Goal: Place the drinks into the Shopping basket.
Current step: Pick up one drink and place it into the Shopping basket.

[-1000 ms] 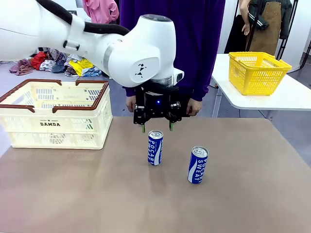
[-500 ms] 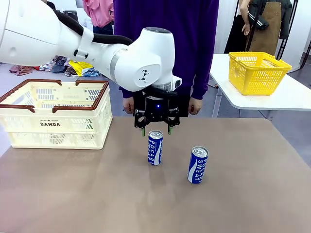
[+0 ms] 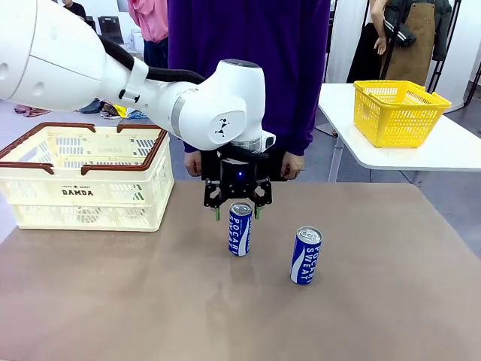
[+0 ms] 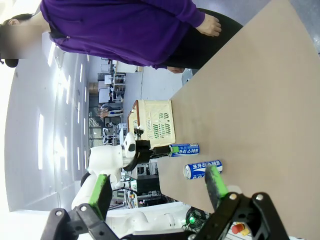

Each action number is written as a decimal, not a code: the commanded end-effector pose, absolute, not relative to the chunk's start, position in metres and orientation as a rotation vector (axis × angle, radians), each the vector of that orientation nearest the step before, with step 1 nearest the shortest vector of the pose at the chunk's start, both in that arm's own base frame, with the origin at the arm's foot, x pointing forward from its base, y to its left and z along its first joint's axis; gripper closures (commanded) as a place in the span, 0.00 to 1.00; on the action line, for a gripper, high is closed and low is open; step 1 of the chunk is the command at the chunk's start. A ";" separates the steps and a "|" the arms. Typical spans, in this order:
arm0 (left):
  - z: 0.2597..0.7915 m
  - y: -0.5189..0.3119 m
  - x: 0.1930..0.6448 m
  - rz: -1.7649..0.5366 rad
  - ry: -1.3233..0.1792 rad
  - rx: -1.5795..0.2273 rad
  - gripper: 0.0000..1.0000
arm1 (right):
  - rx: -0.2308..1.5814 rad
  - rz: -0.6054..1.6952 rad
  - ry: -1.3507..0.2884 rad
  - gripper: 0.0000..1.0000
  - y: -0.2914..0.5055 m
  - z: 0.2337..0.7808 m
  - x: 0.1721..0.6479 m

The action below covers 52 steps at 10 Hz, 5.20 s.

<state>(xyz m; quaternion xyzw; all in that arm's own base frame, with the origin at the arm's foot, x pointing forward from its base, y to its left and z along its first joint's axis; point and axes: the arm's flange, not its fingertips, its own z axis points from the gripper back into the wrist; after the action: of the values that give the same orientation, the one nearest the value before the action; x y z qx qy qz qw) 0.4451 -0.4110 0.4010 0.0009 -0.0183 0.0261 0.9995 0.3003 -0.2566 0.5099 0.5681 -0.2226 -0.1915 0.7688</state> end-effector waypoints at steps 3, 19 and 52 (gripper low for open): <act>0.391 -0.411 0.446 0.018 0.007 -0.013 0.00 | 1.244 -0.394 -0.503 0.00 -0.257 0.511 0.301; 0.528 -0.333 0.361 -0.136 -0.272 -0.180 1.00 | 1.244 -0.394 -0.503 0.00 -0.257 0.511 0.301; 0.424 -0.047 0.587 0.341 -0.030 -0.088 1.00 | 1.244 -0.394 -0.503 0.00 -0.257 0.511 0.301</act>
<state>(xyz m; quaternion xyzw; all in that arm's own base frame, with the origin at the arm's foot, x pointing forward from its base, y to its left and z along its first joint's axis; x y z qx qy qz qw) 0.5897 -0.0451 0.4204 -0.0576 -0.0032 0.1597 0.9855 0.3002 -0.2568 0.5097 0.5681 -0.2225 -0.1919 0.7687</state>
